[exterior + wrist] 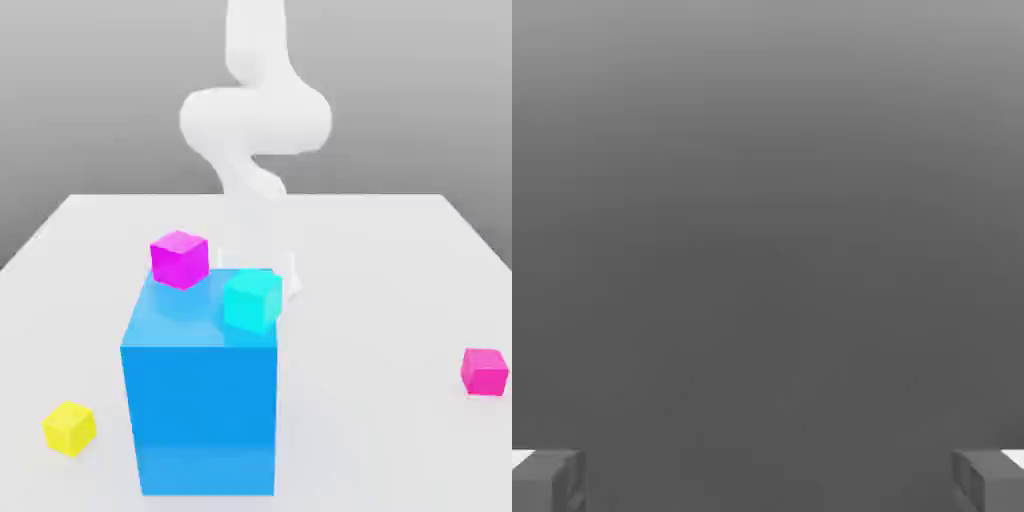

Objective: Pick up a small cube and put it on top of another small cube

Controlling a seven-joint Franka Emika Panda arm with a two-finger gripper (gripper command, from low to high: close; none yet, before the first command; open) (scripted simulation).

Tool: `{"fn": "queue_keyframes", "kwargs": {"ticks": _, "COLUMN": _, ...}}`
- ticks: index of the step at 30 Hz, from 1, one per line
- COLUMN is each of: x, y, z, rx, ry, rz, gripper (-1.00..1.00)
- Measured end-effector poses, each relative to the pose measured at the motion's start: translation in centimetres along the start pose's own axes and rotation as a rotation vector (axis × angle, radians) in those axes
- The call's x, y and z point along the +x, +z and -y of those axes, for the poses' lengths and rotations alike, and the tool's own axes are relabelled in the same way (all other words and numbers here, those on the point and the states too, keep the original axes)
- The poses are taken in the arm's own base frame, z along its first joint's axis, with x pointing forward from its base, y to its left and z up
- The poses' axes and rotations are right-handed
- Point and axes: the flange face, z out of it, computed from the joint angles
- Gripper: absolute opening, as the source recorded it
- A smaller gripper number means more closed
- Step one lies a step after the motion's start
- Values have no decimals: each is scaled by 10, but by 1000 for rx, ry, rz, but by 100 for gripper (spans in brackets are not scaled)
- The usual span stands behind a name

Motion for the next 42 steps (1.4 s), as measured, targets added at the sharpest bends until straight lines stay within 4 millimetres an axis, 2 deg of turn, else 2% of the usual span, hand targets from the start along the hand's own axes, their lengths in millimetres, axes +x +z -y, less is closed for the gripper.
{"fn": "queue_keyframes", "kwargs": {"ticks": 3, "x": -39, "y": 65, "z": 25, "rx": -21, "ry": -153, "rz": 103, "gripper": 0}}
{"fn": "queue_keyframes", "kwargs": {"ticks": 6, "x": -87, "y": 121, "z": 44, "rx": -35, "ry": -305, "rz": 201, "gripper": 0}}
{"fn": "queue_keyframes", "kwargs": {"ticks": 10, "x": -166, "y": 185, "z": 59, "rx": -48, "ry": -513, "rz": 329, "gripper": 0}}
{"fn": "queue_keyframes", "kwargs": {"ticks": 13, "x": -232, "y": 224, "z": 62, "rx": -53, "ry": -672, "rz": 424, "gripper": 0}}
{"fn": "queue_keyframes", "kwargs": {"ticks": 16, "x": -301, "y": 255, "z": 54, "rx": -54, "ry": -832, "rz": 517, "gripper": 0}}
{"fn": "queue_keyframes", "kwargs": {"ticks": 19, "x": -383, "y": 273, "z": 41, "rx": -41, "ry": -1017, "rz": 616, "gripper": 0}}
{"fn": "queue_keyframes", "kwargs": {"ticks": 21, "x": -428, "y": 284, "z": 24, "rx": -39, "ry": -1124, "rz": 677, "gripper": 0}}
{"fn": "queue_keyframes", "kwargs": {"ticks": 24, "x": -482, "y": 300, "z": -7, "rx": -42, "ry": -1251, "rz": 759, "gripper": 0}}
{"fn": "queue_keyframes", "kwargs": {"ticks": 29, "x": -520, "y": 340, "z": -37, "rx": -40, "ry": -1282, "rz": 780, "gripper": 0}}
{"fn": "queue_keyframes", "kwargs": {"ticks": 30, "x": -524, "y": 345, "z": -41, "rx": -41, "ry": -1283, "rz": 780, "gripper": -100}}
{"fn": "queue_keyframes", "kwargs": {"ticks": 37, "x": -524, "y": 346, "z": -41, "rx": -42, "ry": -1284, "rz": 780, "gripper": -100}}
{"fn": "queue_keyframes", "kwargs": {"ticks": 42, "x": -499, "y": 308, "z": -19, "rx": -42, "ry": -1284, "rz": 780, "gripper": -100}}
